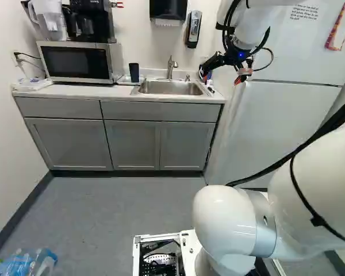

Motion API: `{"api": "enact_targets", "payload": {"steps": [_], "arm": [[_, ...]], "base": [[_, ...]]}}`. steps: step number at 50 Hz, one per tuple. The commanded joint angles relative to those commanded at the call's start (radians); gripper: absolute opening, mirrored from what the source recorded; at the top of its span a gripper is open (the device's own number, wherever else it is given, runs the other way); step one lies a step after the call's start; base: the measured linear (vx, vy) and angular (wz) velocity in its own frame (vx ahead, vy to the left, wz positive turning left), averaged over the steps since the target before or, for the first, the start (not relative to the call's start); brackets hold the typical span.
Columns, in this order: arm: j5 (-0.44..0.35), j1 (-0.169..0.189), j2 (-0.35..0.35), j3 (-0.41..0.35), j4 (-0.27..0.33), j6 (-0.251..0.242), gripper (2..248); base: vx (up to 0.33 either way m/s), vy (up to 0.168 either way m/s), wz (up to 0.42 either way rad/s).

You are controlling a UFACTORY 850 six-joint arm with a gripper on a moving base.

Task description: Rinse the cup and place it in the tray

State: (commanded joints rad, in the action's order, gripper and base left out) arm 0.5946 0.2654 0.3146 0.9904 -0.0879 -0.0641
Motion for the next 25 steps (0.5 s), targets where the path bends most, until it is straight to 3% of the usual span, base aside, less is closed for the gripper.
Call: {"api": "enact_targets", "payload": {"steps": [25], "arm": [[-0.051,-0.009,-0.001,-0.031,0.003,0.002,247]], "base": [[0.000,0.000,0.000]]}}
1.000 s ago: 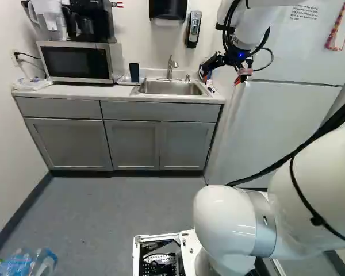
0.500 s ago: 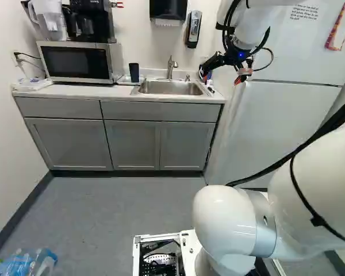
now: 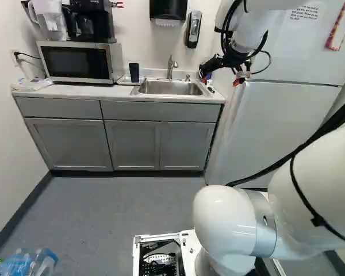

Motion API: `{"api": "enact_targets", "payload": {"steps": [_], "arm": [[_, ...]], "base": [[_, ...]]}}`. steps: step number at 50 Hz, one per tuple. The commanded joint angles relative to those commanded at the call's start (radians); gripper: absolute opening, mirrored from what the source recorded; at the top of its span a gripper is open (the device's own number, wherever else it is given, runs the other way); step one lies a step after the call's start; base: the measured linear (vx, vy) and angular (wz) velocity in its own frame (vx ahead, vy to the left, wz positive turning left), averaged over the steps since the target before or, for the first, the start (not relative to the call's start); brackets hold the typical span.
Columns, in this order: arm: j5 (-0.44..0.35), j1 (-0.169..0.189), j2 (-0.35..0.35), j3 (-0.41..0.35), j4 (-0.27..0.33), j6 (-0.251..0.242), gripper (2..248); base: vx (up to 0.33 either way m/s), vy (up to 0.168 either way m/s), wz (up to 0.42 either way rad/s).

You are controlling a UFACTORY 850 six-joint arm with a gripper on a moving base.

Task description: Rinse the cup and place it in the tray

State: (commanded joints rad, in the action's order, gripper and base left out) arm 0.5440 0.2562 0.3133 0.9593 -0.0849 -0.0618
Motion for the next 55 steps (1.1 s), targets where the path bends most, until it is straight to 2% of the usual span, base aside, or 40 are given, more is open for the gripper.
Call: {"api": "enact_targets", "payload": {"steps": [28,55], "arm": [[-0.141,-0.025,-0.003,-0.087,0.008,0.006,247],[-0.359,-0.065,-0.009,-0.221,0.021,0.016,247]], "base": [[0.000,0.000,0.000],[0.000,0.000,0.000]]}}
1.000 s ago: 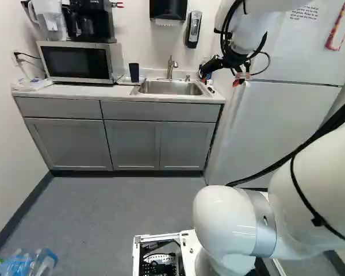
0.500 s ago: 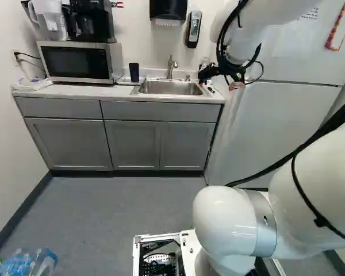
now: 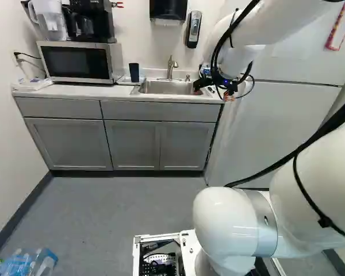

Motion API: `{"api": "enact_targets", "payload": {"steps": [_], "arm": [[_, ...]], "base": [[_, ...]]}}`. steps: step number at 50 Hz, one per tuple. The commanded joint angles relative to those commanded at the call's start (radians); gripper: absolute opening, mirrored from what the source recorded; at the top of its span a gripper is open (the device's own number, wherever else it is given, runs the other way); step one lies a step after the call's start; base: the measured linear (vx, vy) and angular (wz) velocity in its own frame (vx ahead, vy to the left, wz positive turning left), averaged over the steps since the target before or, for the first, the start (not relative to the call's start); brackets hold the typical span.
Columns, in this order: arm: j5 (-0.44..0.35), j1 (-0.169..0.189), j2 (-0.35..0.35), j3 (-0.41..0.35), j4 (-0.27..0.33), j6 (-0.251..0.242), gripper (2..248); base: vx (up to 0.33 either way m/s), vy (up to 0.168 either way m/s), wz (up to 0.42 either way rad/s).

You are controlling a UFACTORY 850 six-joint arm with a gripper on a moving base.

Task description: Rinse the cup and place it in the tray

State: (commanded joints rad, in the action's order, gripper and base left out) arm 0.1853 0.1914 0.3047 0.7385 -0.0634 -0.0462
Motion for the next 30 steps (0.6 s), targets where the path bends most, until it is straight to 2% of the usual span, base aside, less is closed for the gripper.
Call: {"api": "enact_targets", "payload": {"steps": [30], "arm": [[-0.340,-0.062,-0.008,-0.209,0.020,0.015,247]], "base": [[0.000,0.000,0.000]]}}
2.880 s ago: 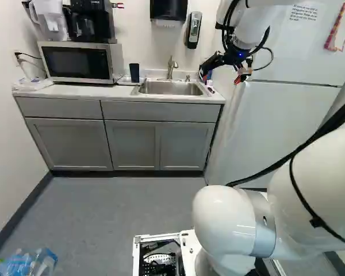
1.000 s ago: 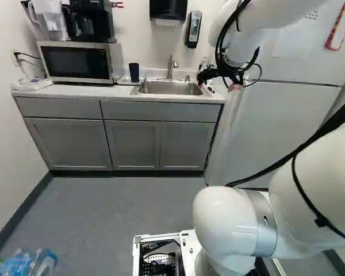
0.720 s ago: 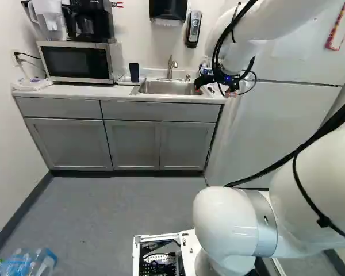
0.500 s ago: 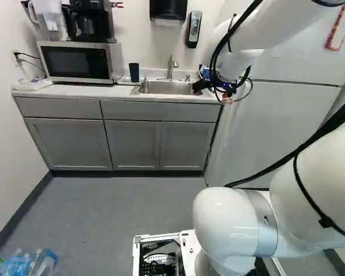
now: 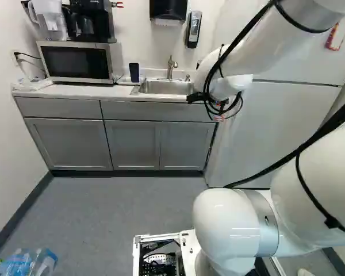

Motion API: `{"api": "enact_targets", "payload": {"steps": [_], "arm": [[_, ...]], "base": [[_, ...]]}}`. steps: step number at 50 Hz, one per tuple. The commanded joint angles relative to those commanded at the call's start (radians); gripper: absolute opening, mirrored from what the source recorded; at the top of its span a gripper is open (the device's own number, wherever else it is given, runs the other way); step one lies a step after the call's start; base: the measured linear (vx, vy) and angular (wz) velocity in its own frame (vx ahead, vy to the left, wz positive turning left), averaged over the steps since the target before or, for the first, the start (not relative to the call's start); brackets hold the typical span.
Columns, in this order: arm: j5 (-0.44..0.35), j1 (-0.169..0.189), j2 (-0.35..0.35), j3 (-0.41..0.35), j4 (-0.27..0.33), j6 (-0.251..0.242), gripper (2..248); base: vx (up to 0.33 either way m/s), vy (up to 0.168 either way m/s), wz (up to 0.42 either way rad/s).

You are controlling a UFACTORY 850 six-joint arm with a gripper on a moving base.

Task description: Rinse the cup and place it in the tray

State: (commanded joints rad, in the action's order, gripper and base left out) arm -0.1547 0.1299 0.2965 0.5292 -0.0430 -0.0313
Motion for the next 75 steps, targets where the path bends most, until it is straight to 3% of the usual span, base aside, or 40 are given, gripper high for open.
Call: {"api": "enact_targets", "payload": {"steps": [37,75], "arm": [[-0.394,-0.071,-0.009,-0.242,0.024,0.017,247],[-0.636,-0.115,-0.015,-0.392,0.038,0.028,247]], "base": [[0.000,0.000,0.000],[0.000,0.000,0.000]]}}
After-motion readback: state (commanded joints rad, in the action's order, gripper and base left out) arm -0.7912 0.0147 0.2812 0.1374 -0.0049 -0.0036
